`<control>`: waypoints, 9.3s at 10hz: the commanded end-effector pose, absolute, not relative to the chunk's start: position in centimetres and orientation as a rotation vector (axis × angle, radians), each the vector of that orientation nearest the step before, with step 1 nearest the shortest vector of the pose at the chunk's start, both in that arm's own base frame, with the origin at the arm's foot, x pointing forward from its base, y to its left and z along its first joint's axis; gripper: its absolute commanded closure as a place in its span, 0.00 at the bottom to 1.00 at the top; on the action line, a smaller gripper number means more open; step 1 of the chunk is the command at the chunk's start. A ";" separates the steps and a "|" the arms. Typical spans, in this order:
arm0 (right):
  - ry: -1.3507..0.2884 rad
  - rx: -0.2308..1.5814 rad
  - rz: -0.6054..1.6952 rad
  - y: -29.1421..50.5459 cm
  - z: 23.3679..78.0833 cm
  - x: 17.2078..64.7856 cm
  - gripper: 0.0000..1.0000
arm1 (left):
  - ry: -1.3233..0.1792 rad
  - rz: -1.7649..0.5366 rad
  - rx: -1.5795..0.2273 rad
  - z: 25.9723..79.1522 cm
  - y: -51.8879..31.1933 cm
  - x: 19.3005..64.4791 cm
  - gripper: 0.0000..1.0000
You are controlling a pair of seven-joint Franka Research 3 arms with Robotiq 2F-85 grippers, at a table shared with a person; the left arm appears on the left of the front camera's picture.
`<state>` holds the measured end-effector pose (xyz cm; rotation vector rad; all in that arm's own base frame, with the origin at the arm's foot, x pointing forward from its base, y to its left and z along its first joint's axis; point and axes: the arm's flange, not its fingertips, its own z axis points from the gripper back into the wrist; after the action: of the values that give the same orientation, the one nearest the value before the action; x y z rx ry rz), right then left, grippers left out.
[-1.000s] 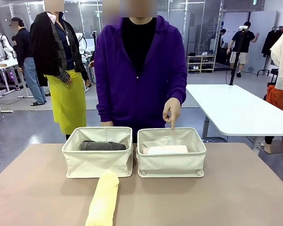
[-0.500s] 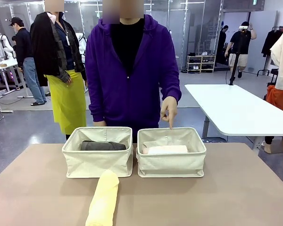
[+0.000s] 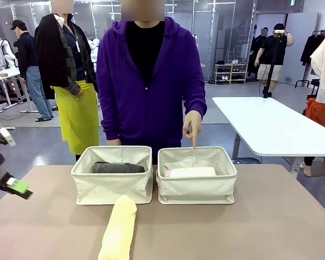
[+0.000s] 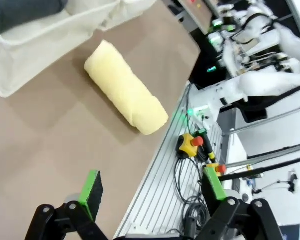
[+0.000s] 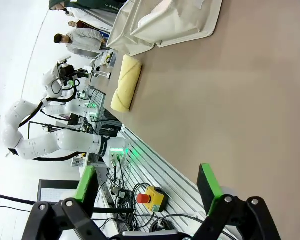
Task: Divide the towels into two baskets.
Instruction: Pick up one hotel-folded towel from the bottom of the table and place it in the Fabric basket indicated by the person.
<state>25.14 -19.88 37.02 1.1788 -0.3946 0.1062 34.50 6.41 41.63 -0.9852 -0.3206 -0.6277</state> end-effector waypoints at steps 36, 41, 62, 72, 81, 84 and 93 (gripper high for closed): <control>-0.400 1.184 0.106 -19.7 37.5 24.8 0.00 | -0.054 -0.161 -0.370 32.1 -24.0 37.3 0.40; -0.400 1.184 0.106 -19.7 37.5 24.8 0.00 | -0.071 -0.212 -0.415 34.8 -24.3 36.2 0.80; -0.400 1.184 0.106 -19.7 37.5 24.8 0.00 | -0.702 -1.533 0.327 51.5 -47.5 44.4 0.58; -0.400 1.184 0.106 -19.7 37.5 24.8 0.00 | -0.438 -1.646 0.452 44.2 -53.0 51.7 0.56; -0.400 1.184 0.106 -19.7 37.5 24.8 0.00 | -0.440 -1.541 0.389 44.5 -52.4 49.8 0.00; -0.400 1.184 0.106 -19.7 37.5 24.8 0.00 | -0.463 -1.614 0.431 44.0 -52.9 51.5 0.00; -0.400 1.184 0.106 -19.7 37.5 24.8 0.00 | -0.463 -1.614 0.431 44.0 -52.9 51.5 0.00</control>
<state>25.17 -19.82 37.06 1.1769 -0.3915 0.1076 51.52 -52.88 43.85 0.4255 -0.4589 -1.6002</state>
